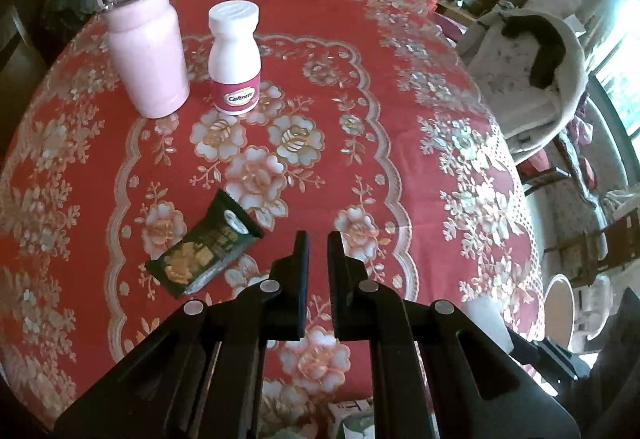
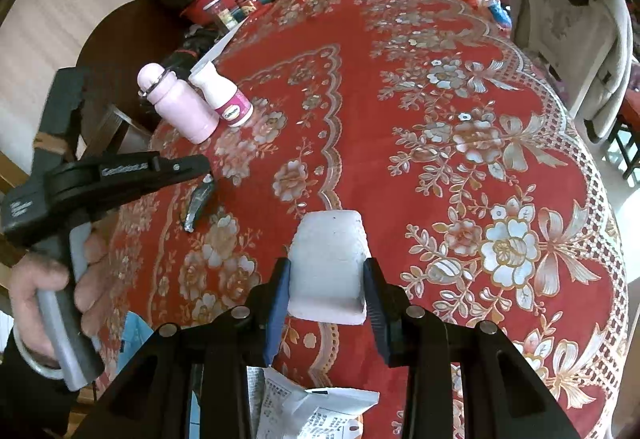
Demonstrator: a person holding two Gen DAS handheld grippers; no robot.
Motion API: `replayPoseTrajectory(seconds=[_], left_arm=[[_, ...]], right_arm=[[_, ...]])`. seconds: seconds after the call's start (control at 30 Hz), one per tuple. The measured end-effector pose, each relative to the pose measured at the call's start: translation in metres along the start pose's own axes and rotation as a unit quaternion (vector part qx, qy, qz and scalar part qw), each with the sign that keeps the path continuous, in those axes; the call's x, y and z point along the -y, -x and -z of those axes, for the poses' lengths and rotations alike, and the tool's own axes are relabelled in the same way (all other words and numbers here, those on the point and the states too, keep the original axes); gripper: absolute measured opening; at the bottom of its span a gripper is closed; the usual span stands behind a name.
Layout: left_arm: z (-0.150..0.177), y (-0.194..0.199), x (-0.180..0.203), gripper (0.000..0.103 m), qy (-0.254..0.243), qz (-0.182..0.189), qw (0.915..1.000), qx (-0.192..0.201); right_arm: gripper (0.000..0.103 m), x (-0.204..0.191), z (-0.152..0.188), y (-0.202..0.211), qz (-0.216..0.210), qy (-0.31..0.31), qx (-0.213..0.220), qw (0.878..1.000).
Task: Collect trash
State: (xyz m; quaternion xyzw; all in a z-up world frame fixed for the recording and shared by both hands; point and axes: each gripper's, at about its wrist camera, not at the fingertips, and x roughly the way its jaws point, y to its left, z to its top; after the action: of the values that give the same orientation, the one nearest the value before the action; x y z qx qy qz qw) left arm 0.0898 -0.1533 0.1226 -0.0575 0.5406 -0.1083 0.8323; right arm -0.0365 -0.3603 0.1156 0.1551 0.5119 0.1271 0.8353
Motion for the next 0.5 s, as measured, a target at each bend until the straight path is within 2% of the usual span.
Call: replayPoseTrajectory(seconds=[0.23, 0.37, 0.43, 0.5], left_arm=[[0.000, -0.001, -0.031, 0.007, 0.043, 0.012, 0.9988, -0.021], [-0.003, -0.007, -0.057, 0.008, 0.052, -0.007, 0.9980, -0.034], [-0.004, -0.011, -0.071, 0.018, 0.059, -0.018, 0.9972, -0.043], [-0.002, -0.014, -0.083, 0.043, 0.072, -0.016, 0.9963, -0.044]], right_arm=[[0.035, 0.000, 0.003, 0.003, -0.003, -0.001, -0.001, 1.000], [0.035, 0.000, 0.005, 0.002, -0.007, -0.006, -0.006, 1.000], [0.036, 0.000, 0.006, 0.000, -0.007, -0.005, -0.007, 1.000], [0.036, -0.001, 0.005, -0.003, -0.009, -0.006, -0.008, 1.000]])
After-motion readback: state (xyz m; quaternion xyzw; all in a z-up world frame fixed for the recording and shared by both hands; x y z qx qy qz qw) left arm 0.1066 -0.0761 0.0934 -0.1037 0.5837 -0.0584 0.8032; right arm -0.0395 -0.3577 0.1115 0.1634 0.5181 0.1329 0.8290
